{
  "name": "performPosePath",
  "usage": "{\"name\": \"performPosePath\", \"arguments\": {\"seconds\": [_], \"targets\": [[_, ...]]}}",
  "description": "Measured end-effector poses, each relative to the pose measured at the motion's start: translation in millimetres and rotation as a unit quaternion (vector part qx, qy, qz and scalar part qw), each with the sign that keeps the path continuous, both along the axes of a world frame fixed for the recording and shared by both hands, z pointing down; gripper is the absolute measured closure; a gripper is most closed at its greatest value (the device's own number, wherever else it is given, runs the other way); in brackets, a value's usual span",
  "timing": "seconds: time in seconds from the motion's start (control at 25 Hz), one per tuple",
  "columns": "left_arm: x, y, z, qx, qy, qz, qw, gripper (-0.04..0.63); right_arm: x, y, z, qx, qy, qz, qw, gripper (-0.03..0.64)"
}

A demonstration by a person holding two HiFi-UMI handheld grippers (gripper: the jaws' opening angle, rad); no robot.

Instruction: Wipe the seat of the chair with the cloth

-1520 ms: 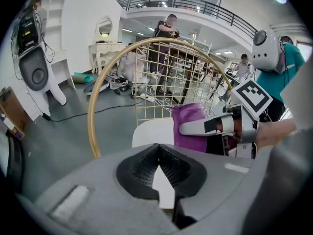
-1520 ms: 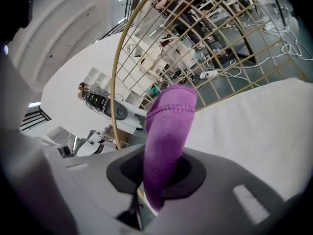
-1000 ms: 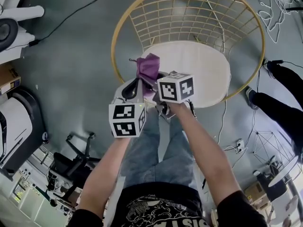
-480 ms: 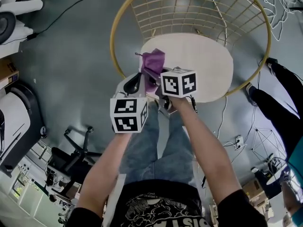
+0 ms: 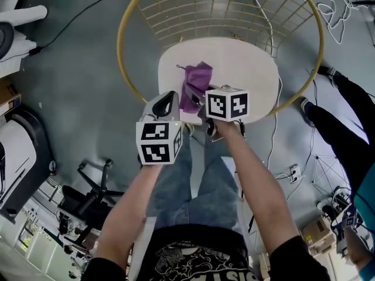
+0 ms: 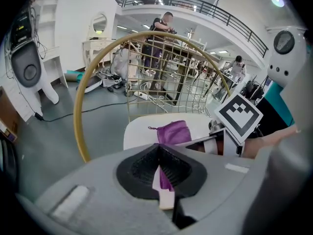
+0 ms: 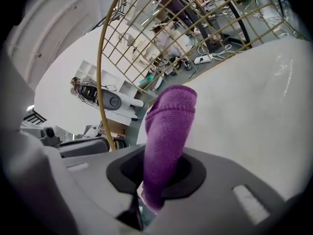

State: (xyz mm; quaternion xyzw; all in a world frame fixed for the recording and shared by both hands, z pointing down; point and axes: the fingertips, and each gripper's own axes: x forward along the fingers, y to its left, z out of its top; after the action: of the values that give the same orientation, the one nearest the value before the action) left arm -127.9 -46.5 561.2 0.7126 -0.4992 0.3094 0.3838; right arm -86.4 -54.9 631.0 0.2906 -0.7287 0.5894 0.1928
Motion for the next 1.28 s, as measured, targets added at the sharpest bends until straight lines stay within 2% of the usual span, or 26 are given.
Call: {"name": "performPosePath", "arguments": {"seconds": [0.32,0.6,1.28], "targets": [[28.0,3.4,2.0,0.0,-0.002,0.01,0.9999,0.598,54.1,7.0,13.6,-0.006,0.036,0.014,0.999,0.551],[49.9,10.6,1.9,-0.001,-0.004,0.014,0.9999,0.598,86.3,12.4,14.5,-0.015,0.048,0.032,0.998,0.551],[99.3,18.1,9.9,-0.012,-0.008,0.026,0.9996,0.598,206.5,3.4,13.9,-0.032,0.085,0.131,0.987,0.551]]}}
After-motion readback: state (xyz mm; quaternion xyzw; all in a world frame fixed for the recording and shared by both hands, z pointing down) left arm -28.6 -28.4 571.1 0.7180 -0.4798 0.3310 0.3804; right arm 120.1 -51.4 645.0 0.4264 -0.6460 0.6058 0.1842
